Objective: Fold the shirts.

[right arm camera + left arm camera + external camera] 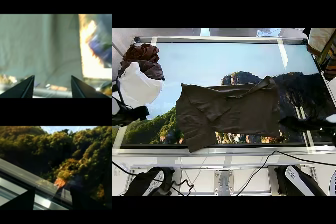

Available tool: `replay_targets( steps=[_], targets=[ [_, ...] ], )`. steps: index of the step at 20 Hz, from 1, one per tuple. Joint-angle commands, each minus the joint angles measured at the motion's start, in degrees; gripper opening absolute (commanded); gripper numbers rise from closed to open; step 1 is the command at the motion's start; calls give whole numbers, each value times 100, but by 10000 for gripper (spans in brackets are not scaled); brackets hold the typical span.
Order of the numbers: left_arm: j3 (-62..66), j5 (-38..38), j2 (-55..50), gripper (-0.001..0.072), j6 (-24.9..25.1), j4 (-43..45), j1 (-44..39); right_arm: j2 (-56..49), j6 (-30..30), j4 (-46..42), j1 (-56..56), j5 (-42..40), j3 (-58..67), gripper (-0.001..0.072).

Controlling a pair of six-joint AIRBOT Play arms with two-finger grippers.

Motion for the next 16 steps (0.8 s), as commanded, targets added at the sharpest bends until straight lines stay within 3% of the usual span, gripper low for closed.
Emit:
replay_targets(
  steps=[1,7,13,16],
  targets=[
    [-372,304,149,468,2,-476,31,240,0,48,-116,4,-693,519],
    [-372,367,149,468,249,-999,31,238,887,-1300,-116,-85,-697,518],
    [-372,632,149,468,304,-1222,31,76,896,-638,-116,-960,-1198,518],
    [-372,627,151,469,304,-1222,31,-17,601,-48,-116,-1366,-1403,516]
  ],
)
